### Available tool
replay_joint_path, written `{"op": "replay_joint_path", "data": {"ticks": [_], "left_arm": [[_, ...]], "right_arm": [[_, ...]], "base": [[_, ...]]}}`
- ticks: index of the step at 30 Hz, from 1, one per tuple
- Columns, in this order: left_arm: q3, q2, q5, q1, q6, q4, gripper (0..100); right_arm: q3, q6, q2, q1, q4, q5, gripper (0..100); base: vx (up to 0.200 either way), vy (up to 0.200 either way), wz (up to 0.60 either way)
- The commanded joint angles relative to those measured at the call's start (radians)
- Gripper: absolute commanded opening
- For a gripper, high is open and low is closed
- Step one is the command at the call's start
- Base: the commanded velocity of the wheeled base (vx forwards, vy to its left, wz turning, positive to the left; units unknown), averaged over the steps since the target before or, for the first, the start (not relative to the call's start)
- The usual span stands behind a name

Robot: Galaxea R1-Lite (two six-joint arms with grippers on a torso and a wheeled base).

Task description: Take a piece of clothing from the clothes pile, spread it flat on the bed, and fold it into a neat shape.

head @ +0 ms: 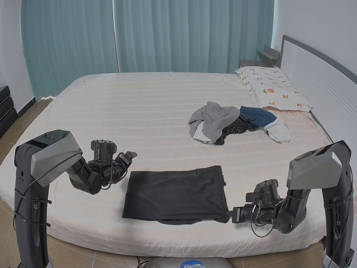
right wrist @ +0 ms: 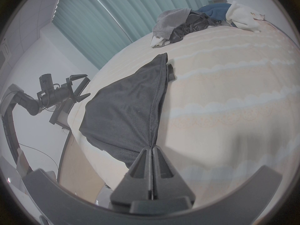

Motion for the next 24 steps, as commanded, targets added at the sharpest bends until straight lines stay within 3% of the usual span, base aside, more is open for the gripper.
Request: {"op": "replay_joint_path", "data": {"ticks": [1, 12, 19, 24], "left_arm": [[-0.002, 0.003, 0.0, 0.0, 0.0, 0.0, 100], [-0.003, 0.003, 0.0, 0.0, 0.0, 0.001, 100], [0.003, -0.002, 0.0, -0.002, -0.002, -0.002, 100], [0.0, 0.001, 0.0, -0.002, 0.0, -0.002, 100]], "right_arm": [[0.018, -0.029, -0.001, -0.001, 0.0, 0.002, 100], [-0.006, -0.017, 0.002, -0.024, -0.043, 0.01, 100], [-0.129, 0.233, 0.008, -0.052, -0.064, 0.002, 100], [-0.276, 0.266, 0.057, -0.051, -0.051, -0.009, 100]], "base": [[0.0, 0.0, 0.0], [0.0, 0.0, 0.0], [0.0, 0.0, 0.0], [0.0, 0.0, 0.0]]}}
